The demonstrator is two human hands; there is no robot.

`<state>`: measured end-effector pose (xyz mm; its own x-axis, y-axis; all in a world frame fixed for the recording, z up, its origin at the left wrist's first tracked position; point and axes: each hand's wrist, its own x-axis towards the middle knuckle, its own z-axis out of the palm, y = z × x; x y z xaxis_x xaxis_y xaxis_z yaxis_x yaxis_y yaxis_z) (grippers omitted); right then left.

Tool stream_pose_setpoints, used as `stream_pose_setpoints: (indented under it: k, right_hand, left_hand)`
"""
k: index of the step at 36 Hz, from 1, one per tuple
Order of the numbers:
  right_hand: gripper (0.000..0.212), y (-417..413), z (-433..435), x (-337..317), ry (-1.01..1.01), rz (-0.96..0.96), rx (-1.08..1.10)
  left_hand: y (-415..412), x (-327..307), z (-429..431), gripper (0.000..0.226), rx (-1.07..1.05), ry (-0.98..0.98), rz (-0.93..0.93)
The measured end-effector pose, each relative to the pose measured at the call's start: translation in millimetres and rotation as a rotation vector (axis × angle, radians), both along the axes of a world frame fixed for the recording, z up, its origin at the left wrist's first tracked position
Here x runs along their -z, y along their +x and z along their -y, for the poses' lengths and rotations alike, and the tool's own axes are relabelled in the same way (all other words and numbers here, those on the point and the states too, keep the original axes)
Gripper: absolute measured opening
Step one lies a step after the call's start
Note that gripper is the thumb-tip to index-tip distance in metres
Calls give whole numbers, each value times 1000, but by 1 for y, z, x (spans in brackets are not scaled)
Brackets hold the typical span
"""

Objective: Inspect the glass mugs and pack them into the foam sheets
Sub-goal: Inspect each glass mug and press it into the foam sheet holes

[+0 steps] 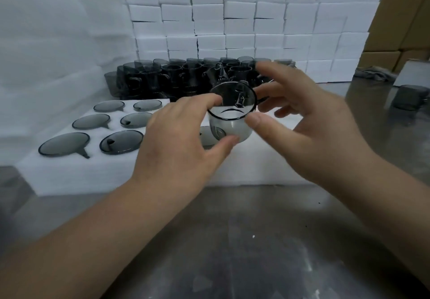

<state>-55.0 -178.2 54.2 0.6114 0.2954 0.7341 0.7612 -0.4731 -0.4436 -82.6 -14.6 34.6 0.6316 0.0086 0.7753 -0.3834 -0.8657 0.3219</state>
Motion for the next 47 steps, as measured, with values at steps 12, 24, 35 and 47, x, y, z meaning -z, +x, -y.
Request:
stream_pose_setpoints:
  k: [12, 24, 35, 47]
  right_hand:
    - [66, 2, -9, 9, -109, -26, 100]
    - [20, 38, 24, -10, 402, -344, 167]
    - [28, 39, 19, -1, 213, -302, 83]
    - [47, 41, 18, -1, -28, -382, -151]
  left_hand:
    - [0, 2, 7, 67, 49, -44, -7]
    - [9, 2, -11, 67, -95, -85, -243]
    - [13, 8, -10, 54, -140, 251, -361]
    - [16, 13, -10, 51, -91, 254, -334]
